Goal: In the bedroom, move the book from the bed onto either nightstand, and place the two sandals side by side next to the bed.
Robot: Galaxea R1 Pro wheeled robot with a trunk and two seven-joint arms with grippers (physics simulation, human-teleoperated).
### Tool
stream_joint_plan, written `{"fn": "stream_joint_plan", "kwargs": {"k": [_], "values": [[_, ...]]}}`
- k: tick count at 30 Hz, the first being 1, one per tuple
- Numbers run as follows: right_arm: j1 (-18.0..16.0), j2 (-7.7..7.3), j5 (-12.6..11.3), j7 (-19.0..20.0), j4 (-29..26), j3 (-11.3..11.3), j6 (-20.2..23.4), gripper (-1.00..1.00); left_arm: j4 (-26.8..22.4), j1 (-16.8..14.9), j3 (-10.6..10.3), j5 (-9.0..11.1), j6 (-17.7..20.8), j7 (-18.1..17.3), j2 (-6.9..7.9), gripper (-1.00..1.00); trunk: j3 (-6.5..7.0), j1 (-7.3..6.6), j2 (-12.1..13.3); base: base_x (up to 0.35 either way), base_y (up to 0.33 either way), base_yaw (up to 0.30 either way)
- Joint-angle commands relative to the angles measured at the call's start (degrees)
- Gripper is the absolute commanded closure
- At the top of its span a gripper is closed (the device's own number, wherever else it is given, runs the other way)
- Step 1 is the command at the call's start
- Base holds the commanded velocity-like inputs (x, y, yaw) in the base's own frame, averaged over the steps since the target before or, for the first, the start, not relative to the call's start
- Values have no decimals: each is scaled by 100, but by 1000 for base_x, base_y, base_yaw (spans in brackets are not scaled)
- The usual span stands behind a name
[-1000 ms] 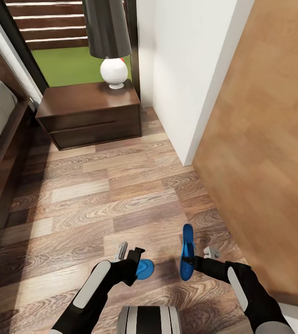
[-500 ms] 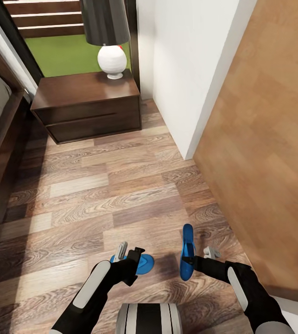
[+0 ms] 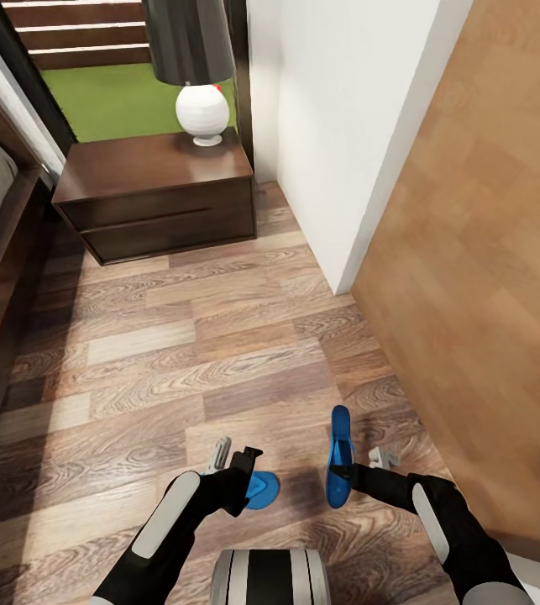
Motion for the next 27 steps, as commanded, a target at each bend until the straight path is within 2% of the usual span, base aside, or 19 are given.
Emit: {"fn": "stream_joint_plan", "kwargs": {"k": [1, 7, 15, 27], "values": [[-2, 3, -29, 7, -2, -11, 42, 100, -6, -1, 3, 17, 11, 34, 0, -100, -4, -1, -1, 8, 0, 0], [-2, 1, -29, 7, -3, -11, 42, 100, -6, -1, 3, 17, 4, 32, 0, -100, -4, -1, -1, 8, 0, 0], [-2, 1, -29, 7, -7, -11, 42, 100, -6, 2, 2, 17, 6, 21, 0, -100, -4, -1, -1, 180, 32, 0], [-2, 1, -29, 7, -8, -11, 42, 100, 2, 2, 8, 17, 1, 65, 0, -100, -4, -1, -1, 10, 1, 0]]}}
